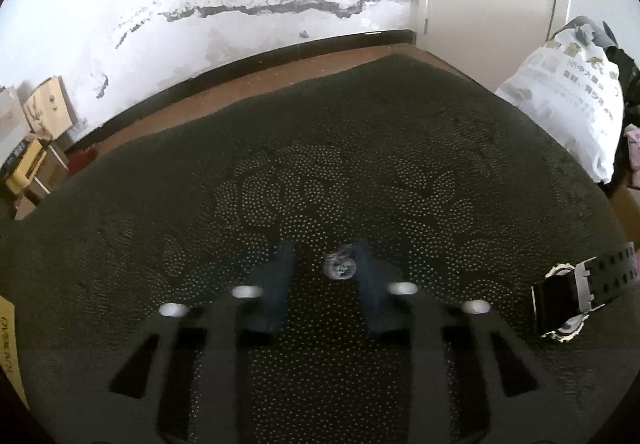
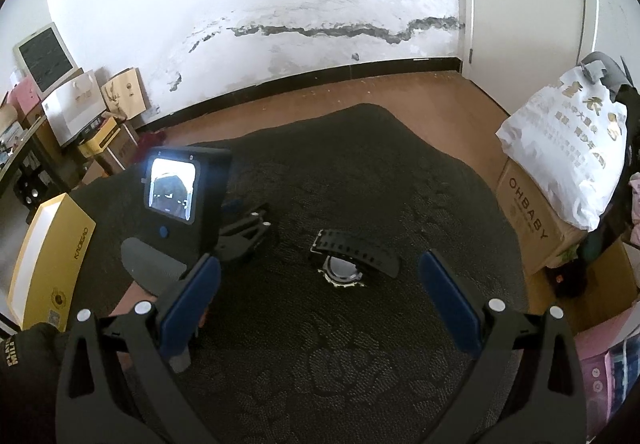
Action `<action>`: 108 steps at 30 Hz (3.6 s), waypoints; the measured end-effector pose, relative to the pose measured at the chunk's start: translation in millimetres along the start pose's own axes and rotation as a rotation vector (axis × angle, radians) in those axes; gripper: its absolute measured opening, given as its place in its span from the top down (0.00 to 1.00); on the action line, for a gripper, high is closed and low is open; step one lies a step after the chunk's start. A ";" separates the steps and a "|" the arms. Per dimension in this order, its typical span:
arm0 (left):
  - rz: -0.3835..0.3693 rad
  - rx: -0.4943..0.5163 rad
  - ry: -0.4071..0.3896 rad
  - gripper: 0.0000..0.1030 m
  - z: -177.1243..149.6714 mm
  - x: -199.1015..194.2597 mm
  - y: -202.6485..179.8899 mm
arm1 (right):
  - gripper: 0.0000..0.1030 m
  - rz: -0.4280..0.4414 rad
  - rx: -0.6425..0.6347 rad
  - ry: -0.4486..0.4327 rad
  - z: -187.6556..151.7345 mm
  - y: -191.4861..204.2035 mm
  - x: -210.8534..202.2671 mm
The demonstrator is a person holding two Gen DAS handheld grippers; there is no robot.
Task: Organize jewelry
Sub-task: 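Close the left tool on the silver charm while the right tool lowers toward the watch, then close the right tool on the black-strap watch and lift it, then carry the charm in the left tool while the right tool carries the watch to the box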
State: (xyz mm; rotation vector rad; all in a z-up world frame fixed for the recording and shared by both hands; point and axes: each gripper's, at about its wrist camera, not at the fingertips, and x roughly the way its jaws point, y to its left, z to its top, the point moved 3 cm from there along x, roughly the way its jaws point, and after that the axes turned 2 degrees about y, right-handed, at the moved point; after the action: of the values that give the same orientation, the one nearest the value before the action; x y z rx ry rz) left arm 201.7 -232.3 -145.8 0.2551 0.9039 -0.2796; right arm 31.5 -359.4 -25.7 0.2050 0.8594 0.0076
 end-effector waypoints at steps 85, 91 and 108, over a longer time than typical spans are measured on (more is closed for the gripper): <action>0.258 -0.533 -0.115 0.89 -176.1 -286.0 366.1 | 0.49 0.293 -0.524 0.053 -9.6 436.4 24.2; 0.316 -0.599 -0.093 0.89 -210.2 -290.9 412.1 | 0.49 0.350 -0.586 0.070 -30.3 498.9 30.8; 0.390 -0.678 0.039 0.89 -263.8 -256.4 481.6 | 0.49 0.406 -0.659 0.109 -67.9 570.1 45.1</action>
State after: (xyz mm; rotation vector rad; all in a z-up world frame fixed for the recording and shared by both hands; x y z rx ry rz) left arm 23.1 338.8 -49.4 -0.1949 0.9172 0.3952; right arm 53.1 215.5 1.3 -0.2457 0.8685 0.6777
